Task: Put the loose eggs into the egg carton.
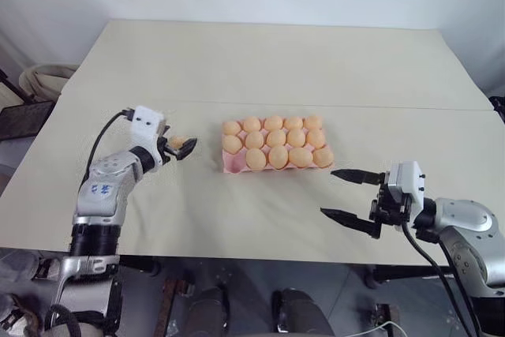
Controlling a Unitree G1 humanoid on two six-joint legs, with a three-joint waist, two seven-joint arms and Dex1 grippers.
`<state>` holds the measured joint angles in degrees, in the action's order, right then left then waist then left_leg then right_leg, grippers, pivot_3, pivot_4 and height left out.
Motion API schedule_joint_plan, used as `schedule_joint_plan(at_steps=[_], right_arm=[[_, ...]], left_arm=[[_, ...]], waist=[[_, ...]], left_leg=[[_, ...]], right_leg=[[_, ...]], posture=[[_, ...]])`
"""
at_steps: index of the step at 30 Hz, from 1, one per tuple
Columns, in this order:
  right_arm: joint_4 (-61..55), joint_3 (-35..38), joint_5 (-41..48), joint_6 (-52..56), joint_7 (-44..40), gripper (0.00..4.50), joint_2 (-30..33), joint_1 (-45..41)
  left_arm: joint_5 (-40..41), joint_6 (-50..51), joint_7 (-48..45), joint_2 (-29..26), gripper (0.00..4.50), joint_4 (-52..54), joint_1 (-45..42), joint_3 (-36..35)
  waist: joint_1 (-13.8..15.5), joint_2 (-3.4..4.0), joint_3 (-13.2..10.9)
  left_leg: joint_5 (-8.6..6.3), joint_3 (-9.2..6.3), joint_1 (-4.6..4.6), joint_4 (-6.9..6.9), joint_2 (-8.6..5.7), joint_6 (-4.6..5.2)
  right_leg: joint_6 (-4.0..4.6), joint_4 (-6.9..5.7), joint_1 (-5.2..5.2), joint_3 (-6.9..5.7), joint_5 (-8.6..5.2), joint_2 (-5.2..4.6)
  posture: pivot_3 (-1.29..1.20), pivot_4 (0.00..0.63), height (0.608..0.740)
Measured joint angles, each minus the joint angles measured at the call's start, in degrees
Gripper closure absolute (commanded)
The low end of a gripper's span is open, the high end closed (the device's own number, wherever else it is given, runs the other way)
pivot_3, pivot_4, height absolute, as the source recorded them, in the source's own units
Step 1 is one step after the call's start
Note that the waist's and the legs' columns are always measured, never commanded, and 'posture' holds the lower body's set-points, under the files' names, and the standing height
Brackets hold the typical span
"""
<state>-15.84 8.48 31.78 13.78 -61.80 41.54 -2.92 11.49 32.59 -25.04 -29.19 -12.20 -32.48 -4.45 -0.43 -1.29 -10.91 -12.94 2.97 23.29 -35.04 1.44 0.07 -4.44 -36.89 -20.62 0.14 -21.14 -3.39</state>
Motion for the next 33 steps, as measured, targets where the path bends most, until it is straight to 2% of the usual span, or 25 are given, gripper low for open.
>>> schedule_joint_plan(at_steps=[1, 2, 3, 9, 13, 17, 22, 29, 33], right_arm=[[-0.1, 0.0, 0.0, 0.0, 0.2, 0.00, 0.0, 0.2], [-0.2, 0.0, 0.0, 0.0, 0.3, 0.00, 0.0, 0.4], [-0.5, 0.0, 0.0, 0.0, 0.6, 0.00, 0.0, 0.7], [-1.0, 0.0, 0.0, -0.1, 1.3, 0.00, -0.1, 1.2], [-0.9, 0.0, 0.0, -0.1, 1.4, 0.00, -0.1, 1.2], [-0.8, 1.3, 0.0, -0.1, 1.3, 0.00, 0.5, 3.1], [-0.4, 4.7, -0.2, -0.1, 1.3, 0.00, 1.3, 6.0], [-2.8, 5.8, -0.2, 0.0, 2.9, 0.00, 0.9, 8.5], [-5.0, 5.8, -0.1, 0.3, 4.2, 0.00, 0.8, 9.2]], left_arm=[[-0.3, 0.8, 0.0, 0.0, 0.05, -0.1, 0.0, 0.6], [-0.5, 1.4, -0.1, 0.0, 0.44, -0.1, 0.1, 0.9], [-0.5, 1.9, -0.1, 0.0, 0.58, -0.1, 0.3, 1.0], [-0.2, 2.4, -0.8, 0.0, 2.47, 1.7, 2.6, 0.3], [3.7, -5.3, -6.0, 1.5, 2.47, 3.8, 4.4, -2.4], [7.9, -9.4, -16.7, -1.3, 2.47, 9.8, 6.2, -2.4], [8.2, -10.3, -25.4, -1.7, 2.47, 11.0, 5.7, 3.8], [2.6, -13.7, -24.7, 4.4, 2.47, 2.4, -1.0, 12.0], [1.4, -15.2, -23.3, 5.2, 1.49, -1.8, -3.0, 11.7]], waist=[[0.0, -0.01, 0.0], [0.0, -0.02, 0.0], [0.1, -0.02, 0.0], [0.2, -0.03, 0.0], [0.2, -0.06, 0.0], [0.2, -0.06, 0.0], [0.5, -0.06, 0.0], [0.1, -0.06, 0.0], [0.1, -0.07, 0.0]], left_leg=[[0.00, 0.00, 0.00, -0.01, 0.00, 0.00], [0.00, 0.00, 0.00, -0.03, 0.00, 0.00], [0.01, 0.00, 0.00, -0.04, 0.00, -0.01], [0.05, -0.02, -0.05, -0.07, -0.01, -0.05], [0.05, -0.03, -0.02, -0.06, 0.00, -0.06], [0.00, -0.01, -0.02, -0.02, -0.01, -0.09], [0.01, -0.02, -0.04, -0.04, -0.03, -0.04], [0.07, 0.00, -0.04, -0.07, -0.02, 0.05], [0.09, 0.00, -0.04, -0.07, -0.01, 0.03]], right_leg=[[0.00, -0.01, 0.00, 0.00, 0.00, 0.00], [0.00, -0.02, 0.01, 0.00, 0.00, -0.01], [0.00, -0.03, 0.01, 0.00, 0.00, -0.01], [0.00, -0.12, 0.03, 0.01, 0.00, -0.03], [0.01, -0.08, 0.02, -0.02, 0.00, -0.04], [0.03, 0.03, 0.04, 0.01, -0.01, -0.05], [0.04, 0.04, 0.12, -0.01, -0.01, -0.08], [0.02, -0.04, 0.08, 0.04, 0.00, -0.02], [0.01, -0.09, 0.05, 0.02, 0.00, 0.02]], posture=[[0.00, 0.150, 0.740], [0.00, 0.150, 0.740], [0.00, 0.150, 0.740], [0.00, 0.150, 0.740], [0.00, 0.150, 0.740], [0.00, 0.150, 0.740], [0.00, 0.150, 0.740], [0.00, 0.150, 0.740], [0.00, 0.150, 0.740]])
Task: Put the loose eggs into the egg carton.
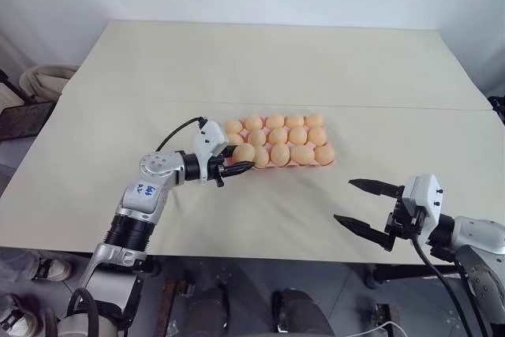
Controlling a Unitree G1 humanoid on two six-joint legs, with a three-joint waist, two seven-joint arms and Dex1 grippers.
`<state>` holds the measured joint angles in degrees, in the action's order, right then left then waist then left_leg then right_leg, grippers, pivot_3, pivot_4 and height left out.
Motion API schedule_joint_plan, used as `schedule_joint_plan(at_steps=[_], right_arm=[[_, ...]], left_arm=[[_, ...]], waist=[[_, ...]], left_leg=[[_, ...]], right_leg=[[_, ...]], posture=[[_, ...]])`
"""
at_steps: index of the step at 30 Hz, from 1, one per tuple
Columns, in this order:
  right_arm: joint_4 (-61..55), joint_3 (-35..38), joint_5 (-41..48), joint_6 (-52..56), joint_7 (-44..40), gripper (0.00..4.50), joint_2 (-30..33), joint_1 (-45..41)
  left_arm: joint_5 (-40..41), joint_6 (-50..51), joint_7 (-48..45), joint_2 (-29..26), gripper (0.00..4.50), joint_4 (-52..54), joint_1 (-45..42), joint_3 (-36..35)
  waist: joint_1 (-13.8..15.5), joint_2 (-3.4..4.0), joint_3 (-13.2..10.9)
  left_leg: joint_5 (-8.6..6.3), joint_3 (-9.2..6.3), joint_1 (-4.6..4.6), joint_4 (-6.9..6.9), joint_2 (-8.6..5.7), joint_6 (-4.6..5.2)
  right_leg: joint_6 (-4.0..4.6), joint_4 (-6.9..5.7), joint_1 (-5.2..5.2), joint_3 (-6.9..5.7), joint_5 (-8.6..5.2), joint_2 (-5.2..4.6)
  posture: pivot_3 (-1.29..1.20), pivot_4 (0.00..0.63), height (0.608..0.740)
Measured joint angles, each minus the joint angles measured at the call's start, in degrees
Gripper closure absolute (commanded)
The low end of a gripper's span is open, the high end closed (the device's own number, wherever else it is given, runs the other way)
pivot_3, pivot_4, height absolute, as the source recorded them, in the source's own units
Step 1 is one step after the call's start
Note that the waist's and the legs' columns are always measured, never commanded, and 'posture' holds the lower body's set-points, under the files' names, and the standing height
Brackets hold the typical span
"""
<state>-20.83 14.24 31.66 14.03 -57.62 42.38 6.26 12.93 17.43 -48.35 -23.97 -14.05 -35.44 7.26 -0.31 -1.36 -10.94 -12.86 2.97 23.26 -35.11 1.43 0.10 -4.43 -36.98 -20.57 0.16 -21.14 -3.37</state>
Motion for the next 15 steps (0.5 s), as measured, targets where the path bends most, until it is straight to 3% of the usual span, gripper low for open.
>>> schedule_joint_plan(at_steps=[5, 12, 15], right_arm=[[-0.3, 0.0, 0.3, 0.1, 0.5, 0.00, 0.0, 0.2], [0.4, -0.7, 0.3, 0.2, 0.3, 0.00, 0.0, -2.9], [0.9, -0.6, 0.4, 0.3, -0.6, 0.00, 0.1, -2.6]], left_arm=[[0.2, -1.2, 0.1, -1.1, 0.03, -0.3, 0.1, -2.4], [2.6, -2.5, -2.0, -2.9, 0.03, 5.3, 6.8, -5.4], [4.0, -5.7, -4.2, -7.1, 0.03, 8.2, 11.8, -9.6]], waist=[[0.1, -0.01, 0.0], [0.0, -0.01, 0.0], [-0.2, -0.01, 0.0]], left_leg=[[0.00, 0.00, 0.00, -0.04, -0.01, 0.01], [0.01, -0.02, 0.00, -0.01, 0.02, -0.02], [-0.01, -0.01, -0.02, 0.03, 0.04, -0.05]], right_leg=[[-0.03, -0.02, 0.02, 0.00, 0.01, -0.02], [-0.01, -0.03, 0.00, 0.00, 0.01, -0.02], [0.02, 0.00, 0.00, 0.00, -0.01, -0.02]], posture=[[0.00, 0.150, 0.740], [0.00, 0.150, 0.740], [0.00, 0.150, 0.740]])
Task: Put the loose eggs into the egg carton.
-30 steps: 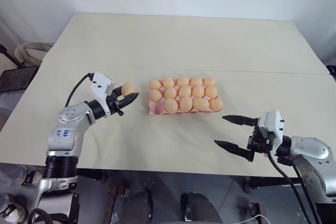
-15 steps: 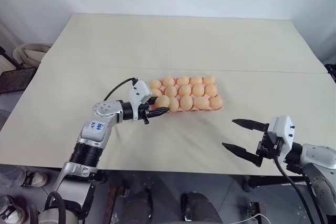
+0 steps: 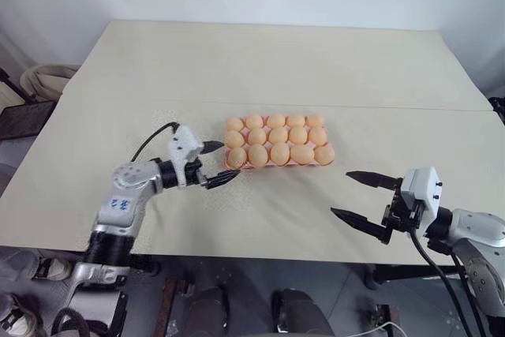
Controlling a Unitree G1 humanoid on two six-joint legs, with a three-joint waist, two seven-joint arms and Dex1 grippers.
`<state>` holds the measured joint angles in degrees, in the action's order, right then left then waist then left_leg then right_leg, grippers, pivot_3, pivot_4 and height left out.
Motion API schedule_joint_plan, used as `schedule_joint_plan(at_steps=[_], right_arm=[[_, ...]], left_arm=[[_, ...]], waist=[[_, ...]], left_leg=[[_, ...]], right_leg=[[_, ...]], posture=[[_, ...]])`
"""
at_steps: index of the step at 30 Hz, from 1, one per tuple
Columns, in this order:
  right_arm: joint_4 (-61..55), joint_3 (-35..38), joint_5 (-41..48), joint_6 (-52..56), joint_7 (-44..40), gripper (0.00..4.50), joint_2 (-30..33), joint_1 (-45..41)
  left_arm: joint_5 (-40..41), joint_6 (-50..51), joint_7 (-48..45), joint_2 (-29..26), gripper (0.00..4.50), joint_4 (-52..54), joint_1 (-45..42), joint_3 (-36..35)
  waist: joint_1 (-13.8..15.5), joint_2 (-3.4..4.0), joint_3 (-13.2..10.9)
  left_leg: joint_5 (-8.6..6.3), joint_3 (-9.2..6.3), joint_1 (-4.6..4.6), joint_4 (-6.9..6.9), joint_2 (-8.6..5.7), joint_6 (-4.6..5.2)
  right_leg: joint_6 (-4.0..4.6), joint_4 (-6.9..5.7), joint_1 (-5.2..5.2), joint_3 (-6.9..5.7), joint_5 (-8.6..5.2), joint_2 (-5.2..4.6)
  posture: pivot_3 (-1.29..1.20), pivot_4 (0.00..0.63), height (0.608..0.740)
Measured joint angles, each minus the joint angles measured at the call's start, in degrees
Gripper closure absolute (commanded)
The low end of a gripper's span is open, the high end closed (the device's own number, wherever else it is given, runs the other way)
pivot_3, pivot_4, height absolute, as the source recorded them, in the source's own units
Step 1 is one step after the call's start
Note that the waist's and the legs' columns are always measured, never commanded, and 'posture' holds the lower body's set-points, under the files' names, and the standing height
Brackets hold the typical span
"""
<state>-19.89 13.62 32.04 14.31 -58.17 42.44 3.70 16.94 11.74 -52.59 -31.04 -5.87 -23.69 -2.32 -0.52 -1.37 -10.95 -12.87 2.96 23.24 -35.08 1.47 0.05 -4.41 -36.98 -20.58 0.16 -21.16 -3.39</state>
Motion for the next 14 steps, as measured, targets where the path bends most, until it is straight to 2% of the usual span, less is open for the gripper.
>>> schedule_joint_plan(at_steps=[8, 14], right_arm=[[2.8, 2.2, 0.0, -0.9, -2.1, 0.00, 0.6, 1.4], [5.2, 2.9, -0.5, -1.9, -2.4, 0.00, 1.0, -0.8]], left_arm=[[0.9, -7.7, -1.3, -8.1, 0.03, 1.0, 13.2, -11.6], [1.1, -8.6, -1.0, -8.3, 0.03, 2.0, 14.5, -13.2]], waist=[[-0.1, 0.00, 0.0], [0.2, 0.00, 0.0]], left_leg=[[-0.20, -0.03, 0.00, 0.01, -0.02, -0.23], [-0.23, -0.03, 0.02, 0.15, -0.01, -0.27]], right_leg=[[0.08, 0.11, 0.02, 0.00, -0.02, -0.16], [0.20, 0.20, -0.04, -0.01, -0.07, -0.20]], posture=[[0.00, 0.150, 0.740], [0.00, 0.150, 0.740]])
